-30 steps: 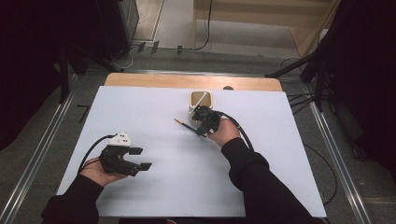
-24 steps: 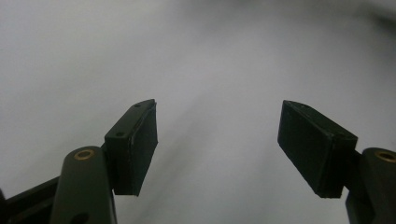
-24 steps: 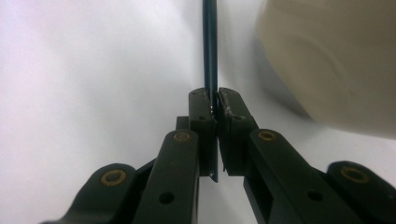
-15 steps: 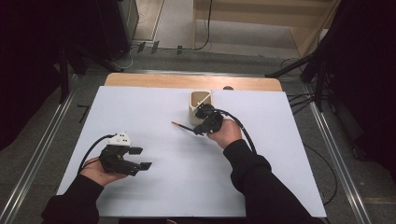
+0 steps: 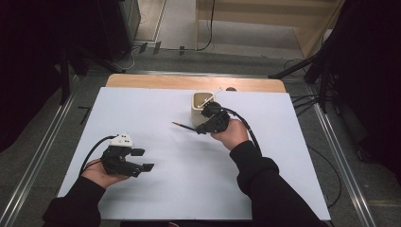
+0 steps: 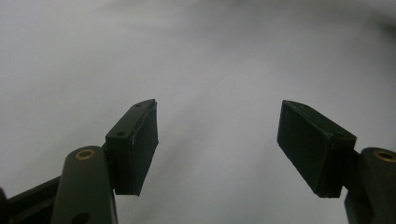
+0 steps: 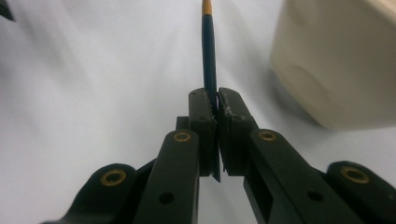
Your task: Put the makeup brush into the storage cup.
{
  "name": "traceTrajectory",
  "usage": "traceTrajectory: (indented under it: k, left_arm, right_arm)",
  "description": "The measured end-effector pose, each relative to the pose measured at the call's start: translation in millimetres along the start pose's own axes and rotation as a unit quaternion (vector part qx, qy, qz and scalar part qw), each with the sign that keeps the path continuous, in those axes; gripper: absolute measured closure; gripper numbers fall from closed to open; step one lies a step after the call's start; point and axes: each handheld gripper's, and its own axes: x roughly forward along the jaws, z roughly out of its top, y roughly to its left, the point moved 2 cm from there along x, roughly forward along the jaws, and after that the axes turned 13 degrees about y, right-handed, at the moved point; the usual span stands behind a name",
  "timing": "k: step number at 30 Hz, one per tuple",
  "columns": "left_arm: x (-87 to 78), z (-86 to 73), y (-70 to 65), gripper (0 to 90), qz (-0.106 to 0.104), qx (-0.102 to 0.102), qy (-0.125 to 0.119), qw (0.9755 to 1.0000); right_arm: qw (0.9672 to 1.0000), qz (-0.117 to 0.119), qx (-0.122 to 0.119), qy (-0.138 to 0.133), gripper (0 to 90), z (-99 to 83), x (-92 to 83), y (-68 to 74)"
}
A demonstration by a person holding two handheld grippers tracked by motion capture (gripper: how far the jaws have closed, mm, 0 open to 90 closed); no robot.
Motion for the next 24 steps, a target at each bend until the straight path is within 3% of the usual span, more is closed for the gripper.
traceTrajectory:
  k: [8,13,18,24]
  left_arm:
    - [-1.1,3.5,1.4,30.1,-0.010,-0.013,-0.007,0.9998]
    - [0.1,9.2,2.6,30.6,-0.024,-0.035,-0.018,0.9989]
    - [-1.5,18.1,1.9,31.4,-0.028,-0.052,-0.044,0.9973]
    - [0.9,25.4,0.8,31.0,-0.025,-0.057,-0.045,0.9971]
  right_arm:
    - [0.9997,0.011,-0.001,-0.020,86.3,-0.2,-6.8,6.8]
    - [0.9995,0.008,-0.006,-0.030,86.3,-4.0,-12.1,12.9]
    - [0.9989,0.010,0.003,-0.045,86.3,-10.9,-15.2,14.7]
    - [0.9983,0.013,0.004,-0.057,86.3,-17.2,-15.4,18.1]
